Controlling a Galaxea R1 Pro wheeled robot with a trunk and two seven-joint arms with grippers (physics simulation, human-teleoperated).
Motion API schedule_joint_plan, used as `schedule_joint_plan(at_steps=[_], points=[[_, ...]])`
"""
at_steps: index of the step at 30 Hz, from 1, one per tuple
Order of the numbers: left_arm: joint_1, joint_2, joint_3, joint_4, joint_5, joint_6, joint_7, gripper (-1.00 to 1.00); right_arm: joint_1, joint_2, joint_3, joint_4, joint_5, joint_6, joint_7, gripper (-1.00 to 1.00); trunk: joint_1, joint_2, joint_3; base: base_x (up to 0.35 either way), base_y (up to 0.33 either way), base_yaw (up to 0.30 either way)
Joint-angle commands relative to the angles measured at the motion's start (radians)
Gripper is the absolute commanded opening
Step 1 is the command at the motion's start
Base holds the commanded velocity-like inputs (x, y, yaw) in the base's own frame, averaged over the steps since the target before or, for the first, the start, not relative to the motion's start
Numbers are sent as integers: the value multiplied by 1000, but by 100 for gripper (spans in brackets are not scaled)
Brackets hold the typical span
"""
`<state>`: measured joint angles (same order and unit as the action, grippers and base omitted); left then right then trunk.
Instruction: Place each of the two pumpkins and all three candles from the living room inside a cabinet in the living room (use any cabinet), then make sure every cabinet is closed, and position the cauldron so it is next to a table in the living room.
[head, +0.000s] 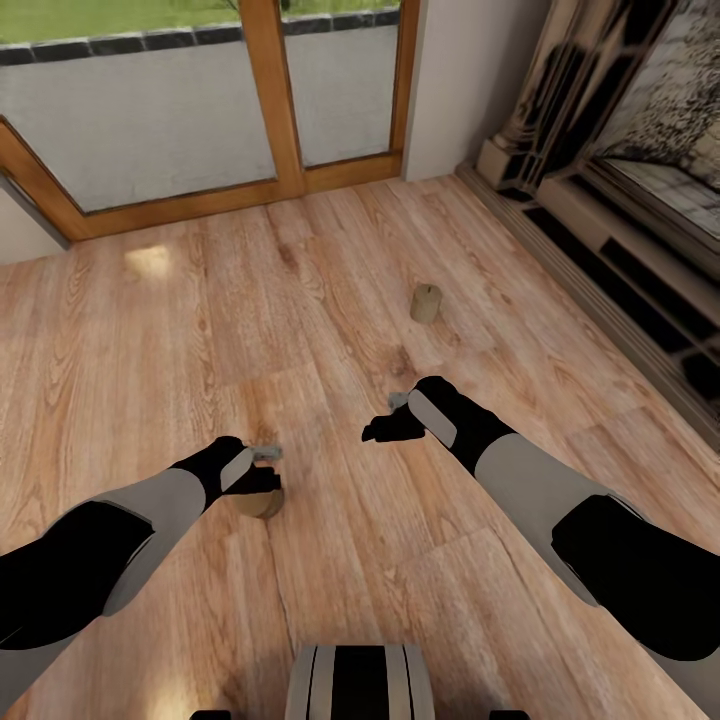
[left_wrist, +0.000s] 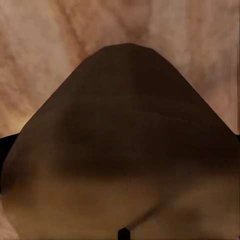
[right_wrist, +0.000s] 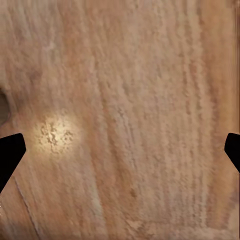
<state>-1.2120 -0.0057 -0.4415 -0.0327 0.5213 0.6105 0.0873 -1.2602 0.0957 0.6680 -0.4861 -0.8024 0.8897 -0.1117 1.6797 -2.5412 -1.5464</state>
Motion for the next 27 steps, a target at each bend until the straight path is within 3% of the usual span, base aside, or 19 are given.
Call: schedule_joint_plan(at_steps=[1, 9, 12, 17, 19, 27], points=[[0, 0, -3, -3, 11, 5, 8, -100, -1, -1, 5, -1, -10, 2, -10, 100, 0, 0, 3, 0, 0, 0], [0, 2, -3, -13, 11, 6, 4, -100, -1, -1, 5, 0, -9, 2, -10, 100, -4, 2, 34, 0, 0, 0], [0, 4, 4, -81, 10, 10, -1, -100, -1, -1, 5, 4, -8, 1, -10, 100, -5, 3, 46, 0, 0, 0], [0, 7, 20, -104, 10, 13, -1, -100, -1, -1, 5, 7, -8, -2, -11, 100, -8, 4, 65, 0, 0, 0], [0, 10, 22, -163, 8, 20, -3, -100, -1, -1, 5, 9, -8, -8, -12, 100, -9, 4, 73, 0, 0, 0], [-1, 32, 24, -239, 9, 78, -5, -100, 1, -11, 3, 12, -9, -37, -11, 100, -12, 6, 110, 0, 0, 0]])
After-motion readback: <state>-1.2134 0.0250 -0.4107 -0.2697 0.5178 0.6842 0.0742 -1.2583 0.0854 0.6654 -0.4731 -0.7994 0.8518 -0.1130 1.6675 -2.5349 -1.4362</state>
